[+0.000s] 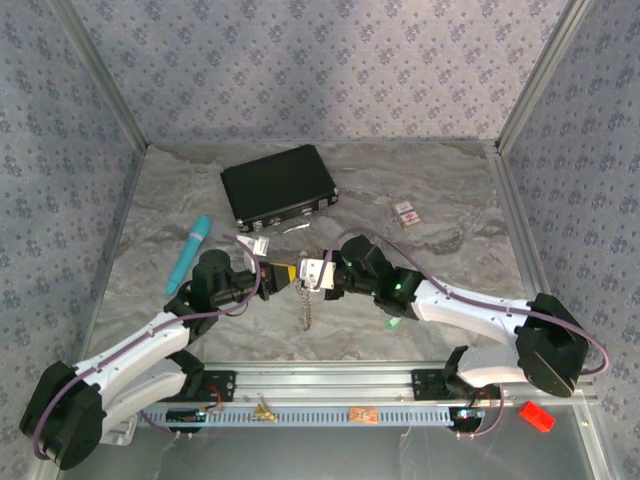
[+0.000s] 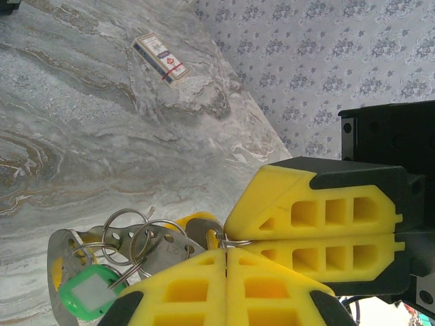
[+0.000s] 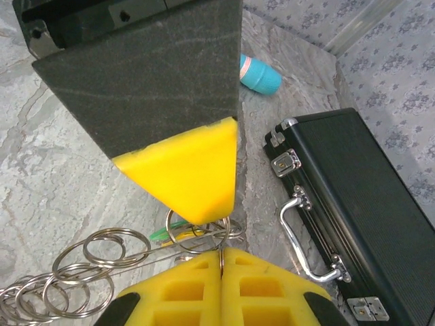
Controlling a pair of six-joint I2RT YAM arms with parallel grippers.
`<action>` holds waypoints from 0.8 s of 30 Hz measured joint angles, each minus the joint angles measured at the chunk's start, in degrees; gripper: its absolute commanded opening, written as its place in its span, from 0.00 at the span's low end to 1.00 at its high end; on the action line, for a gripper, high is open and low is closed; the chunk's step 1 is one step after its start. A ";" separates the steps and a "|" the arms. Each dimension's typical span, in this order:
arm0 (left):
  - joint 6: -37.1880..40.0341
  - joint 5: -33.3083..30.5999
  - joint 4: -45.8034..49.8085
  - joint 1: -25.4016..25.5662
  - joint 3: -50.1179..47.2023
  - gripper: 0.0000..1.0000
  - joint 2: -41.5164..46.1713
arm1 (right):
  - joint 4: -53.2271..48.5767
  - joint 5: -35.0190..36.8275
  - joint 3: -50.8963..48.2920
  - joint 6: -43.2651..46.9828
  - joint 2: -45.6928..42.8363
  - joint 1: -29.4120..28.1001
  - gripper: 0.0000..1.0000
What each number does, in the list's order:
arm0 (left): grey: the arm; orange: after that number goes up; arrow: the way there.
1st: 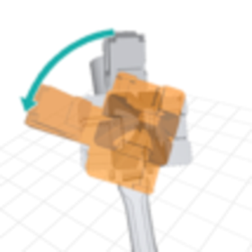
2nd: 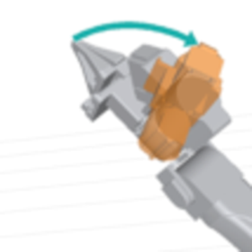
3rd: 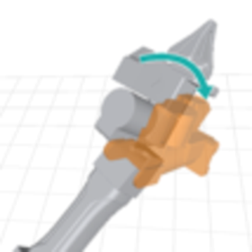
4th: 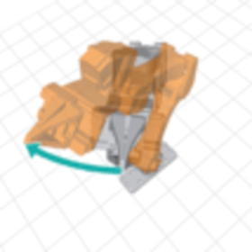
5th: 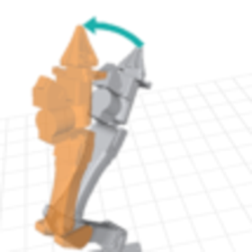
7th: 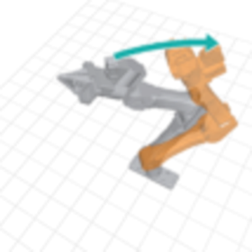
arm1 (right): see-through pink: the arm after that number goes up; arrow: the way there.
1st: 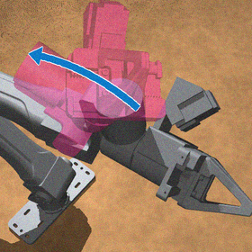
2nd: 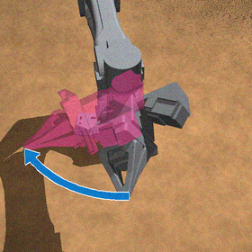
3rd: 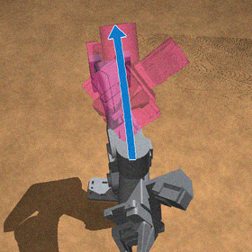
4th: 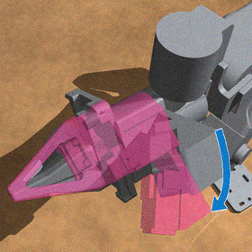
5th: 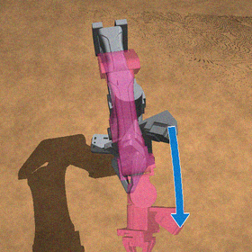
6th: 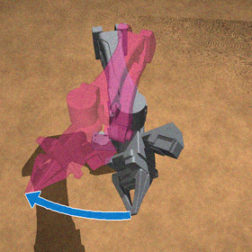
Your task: Put the keys on the keyring
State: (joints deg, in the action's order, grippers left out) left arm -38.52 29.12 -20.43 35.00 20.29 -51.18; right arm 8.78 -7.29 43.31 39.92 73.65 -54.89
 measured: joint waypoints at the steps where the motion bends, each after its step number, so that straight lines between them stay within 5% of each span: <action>1: -0.02 0.00 0.00 0.00 0.00 0.00 0.00 | -0.20 -0.04 0.07 0.00 0.02 -0.02 0.00; 18: 0.85 -0.09 -1.11 0.15 0.00 0.00 -1.09 | -8.13 -6.60 0.98 -0.50 -0.13 0.09 0.00; 24: 7.69 -0.52 -0.94 1.84 0.00 0.00 -1.42 | -16.65 -6.84 2.08 -11.78 -1.75 4.00 0.00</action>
State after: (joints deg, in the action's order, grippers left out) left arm -30.83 28.60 -21.37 36.84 20.29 -52.60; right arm -7.88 -14.13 45.39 28.14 71.90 -50.89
